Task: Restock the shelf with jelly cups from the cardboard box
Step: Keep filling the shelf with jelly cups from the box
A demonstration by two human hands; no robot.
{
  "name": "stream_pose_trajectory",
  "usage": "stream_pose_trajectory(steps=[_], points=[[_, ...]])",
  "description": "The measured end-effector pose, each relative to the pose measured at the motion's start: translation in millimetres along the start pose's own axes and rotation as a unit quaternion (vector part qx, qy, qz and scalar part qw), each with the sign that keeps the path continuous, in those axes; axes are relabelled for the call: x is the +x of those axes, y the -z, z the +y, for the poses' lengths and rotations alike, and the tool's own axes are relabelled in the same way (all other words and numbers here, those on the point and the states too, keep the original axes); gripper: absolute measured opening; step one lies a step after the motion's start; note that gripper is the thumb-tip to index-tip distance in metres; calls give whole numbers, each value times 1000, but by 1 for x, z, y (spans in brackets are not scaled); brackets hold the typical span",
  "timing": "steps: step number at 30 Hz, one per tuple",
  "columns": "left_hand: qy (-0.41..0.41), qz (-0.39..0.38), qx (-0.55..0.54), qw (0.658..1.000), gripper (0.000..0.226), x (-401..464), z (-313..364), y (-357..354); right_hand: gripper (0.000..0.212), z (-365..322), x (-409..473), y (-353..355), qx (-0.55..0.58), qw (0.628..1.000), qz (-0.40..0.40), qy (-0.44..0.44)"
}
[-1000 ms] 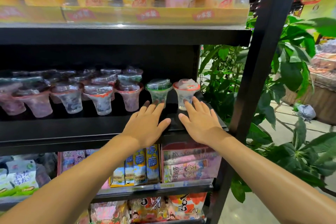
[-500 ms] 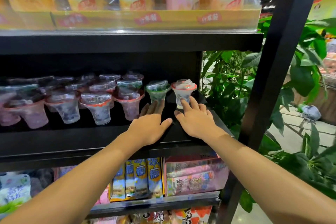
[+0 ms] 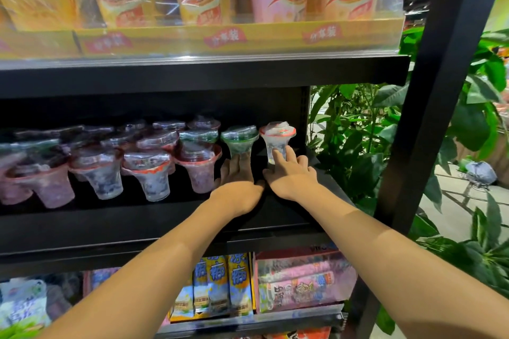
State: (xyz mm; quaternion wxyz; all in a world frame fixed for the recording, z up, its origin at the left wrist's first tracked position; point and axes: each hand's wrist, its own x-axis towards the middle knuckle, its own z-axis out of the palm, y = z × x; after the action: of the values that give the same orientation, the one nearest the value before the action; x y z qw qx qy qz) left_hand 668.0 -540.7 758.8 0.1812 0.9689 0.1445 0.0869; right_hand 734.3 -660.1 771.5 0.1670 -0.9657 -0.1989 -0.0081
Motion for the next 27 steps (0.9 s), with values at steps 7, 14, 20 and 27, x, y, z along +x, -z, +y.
stream_pose_trajectory(steps=[7, 14, 20, 27], points=[[17, 14, -2, 1000, 78, 14, 4, 0, 64, 0, 15, -4, 0, 1000, -5, 3], [48, 34, -3, 998, 75, 34, 5, -2, 57, -7, 31, -9, 26, 1000, 10, -8], [61, 34, -31, 997, 72, 46, 9, -2, 62, -10, 39, -12, 38, 999, 17, -12], [46, 21, -62, 997, 76, 59, 1, -2, 64, -3, 53, -18, 5, 999, 38, -3]])
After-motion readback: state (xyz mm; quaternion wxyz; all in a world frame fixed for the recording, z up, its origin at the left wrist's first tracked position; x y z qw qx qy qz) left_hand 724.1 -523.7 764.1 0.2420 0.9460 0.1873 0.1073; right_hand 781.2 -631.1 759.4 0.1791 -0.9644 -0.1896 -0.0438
